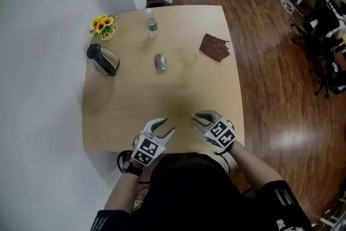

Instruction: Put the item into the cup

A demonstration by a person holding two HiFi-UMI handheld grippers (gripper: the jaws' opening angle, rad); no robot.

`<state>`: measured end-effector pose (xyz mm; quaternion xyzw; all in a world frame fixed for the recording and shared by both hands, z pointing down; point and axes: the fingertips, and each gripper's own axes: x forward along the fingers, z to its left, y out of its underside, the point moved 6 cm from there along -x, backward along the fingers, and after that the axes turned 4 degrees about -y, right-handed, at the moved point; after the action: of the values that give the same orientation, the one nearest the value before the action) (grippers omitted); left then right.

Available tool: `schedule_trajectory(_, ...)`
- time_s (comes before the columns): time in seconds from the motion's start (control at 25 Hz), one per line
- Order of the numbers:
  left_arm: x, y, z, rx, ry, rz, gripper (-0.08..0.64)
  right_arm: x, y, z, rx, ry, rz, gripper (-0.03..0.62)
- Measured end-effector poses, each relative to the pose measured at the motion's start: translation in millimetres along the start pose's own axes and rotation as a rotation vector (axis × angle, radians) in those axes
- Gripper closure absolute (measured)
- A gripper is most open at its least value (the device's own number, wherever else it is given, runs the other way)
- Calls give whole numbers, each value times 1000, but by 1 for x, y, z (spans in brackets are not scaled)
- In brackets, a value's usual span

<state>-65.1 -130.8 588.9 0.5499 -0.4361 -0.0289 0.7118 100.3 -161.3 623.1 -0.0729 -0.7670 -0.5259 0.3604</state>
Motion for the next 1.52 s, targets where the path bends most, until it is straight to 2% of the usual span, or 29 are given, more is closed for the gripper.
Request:
schedule_trajectory(0.16, 11, 22, 10, -66, 10, 38, 380, 37, 36, -19, -1, 3, 163, 483)
schedule_trajectory(0.28, 14, 30, 12, -65, 22, 63, 380, 57, 59, -28, 38, -6, 255, 482)
schedule_trajectory(0.4, 15, 34, 11, -67, 34, 69, 382, 67, 75, -33, 73, -5, 310, 482)
schedule_trajectory(0.6, 14, 40, 10, -73, 53, 76, 382, 77, 91, -33, 58, 10, 365, 483)
schedule_trajectory(0.68, 13, 41, 10, -76, 58, 76, 382, 79, 93, -33, 57, 20, 365, 501)
schedule_trajectory(0.8, 12, 41, 13, -74, 57, 75, 381, 80, 91, -33, 55, 34, 363, 581)
schedule_trajectory(0.92, 11, 41, 18, -80, 53, 70, 382, 80, 85, -33, 39, 39, 362, 583)
schedule_trajectory(1.08, 8, 39, 23, -86, 43, 64, 382, 71, 63, -46, 66, 67, 298, 583)
schedule_trajectory(1.24, 6, 38, 34, -74, 32, 60, 380, 62, 31, -78, 66, 119, 239, 583)
schedule_trajectory(1.52, 4, 24, 58, -50, -1, 39, 381, 43, -48, -151, 42, 209, 134, 583)
